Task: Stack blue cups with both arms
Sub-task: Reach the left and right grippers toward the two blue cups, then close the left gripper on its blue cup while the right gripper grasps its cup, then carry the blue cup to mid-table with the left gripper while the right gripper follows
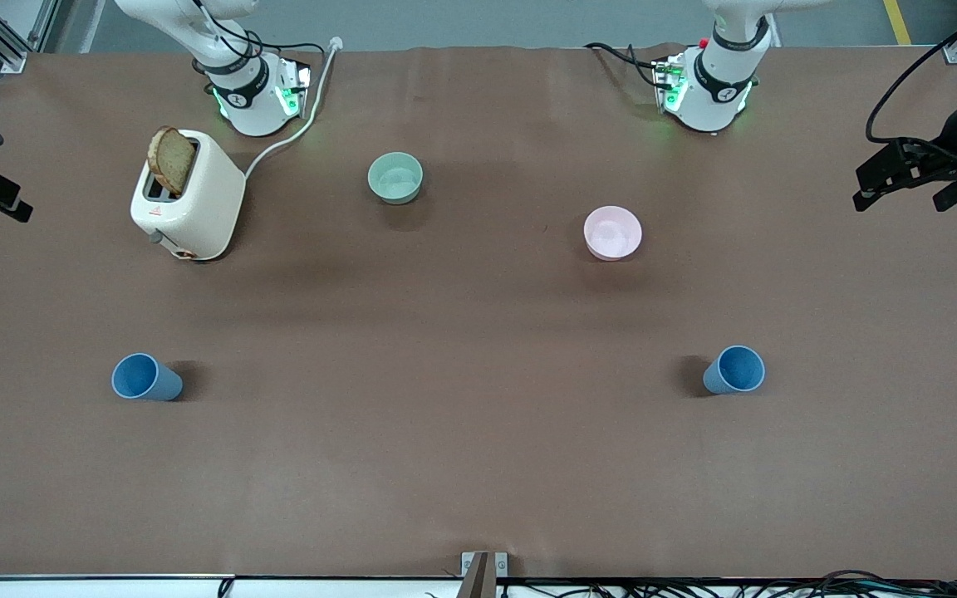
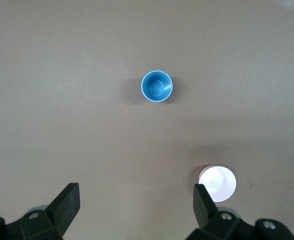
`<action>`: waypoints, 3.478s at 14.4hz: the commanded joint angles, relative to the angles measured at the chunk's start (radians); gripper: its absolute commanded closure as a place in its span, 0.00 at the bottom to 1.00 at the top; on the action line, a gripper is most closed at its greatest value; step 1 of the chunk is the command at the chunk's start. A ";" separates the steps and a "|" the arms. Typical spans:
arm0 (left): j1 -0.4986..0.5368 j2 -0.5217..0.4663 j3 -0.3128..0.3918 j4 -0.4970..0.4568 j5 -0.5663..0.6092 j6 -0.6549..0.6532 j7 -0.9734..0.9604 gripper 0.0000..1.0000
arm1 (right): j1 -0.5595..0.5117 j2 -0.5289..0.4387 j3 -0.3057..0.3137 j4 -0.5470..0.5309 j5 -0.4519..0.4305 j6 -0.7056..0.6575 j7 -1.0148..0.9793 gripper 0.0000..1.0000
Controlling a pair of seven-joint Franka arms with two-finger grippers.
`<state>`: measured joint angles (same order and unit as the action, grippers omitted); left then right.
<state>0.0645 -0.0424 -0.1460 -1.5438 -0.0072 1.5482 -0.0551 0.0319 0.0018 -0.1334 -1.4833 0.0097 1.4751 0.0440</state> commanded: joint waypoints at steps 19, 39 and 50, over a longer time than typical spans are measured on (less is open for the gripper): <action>0.024 0.594 -0.001 0.004 0.056 0.478 -0.012 0.00 | -0.113 0.355 -0.002 -0.152 0.003 0.549 -0.317 0.00; 0.009 0.567 -0.090 -0.012 0.047 0.458 -0.053 1.00 | -0.118 0.584 -0.014 -0.252 0.177 0.867 -0.362 1.00; -0.270 0.679 -0.346 0.053 0.059 0.533 -0.782 1.00 | -0.075 0.454 -0.015 0.024 0.167 0.406 -0.209 1.00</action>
<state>-0.1616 0.5767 -0.4976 -1.5355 0.0361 2.0414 -0.7688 -0.0719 0.5015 -0.1495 -1.4633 0.1731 1.9277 -0.2458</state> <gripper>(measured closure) 0.952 0.960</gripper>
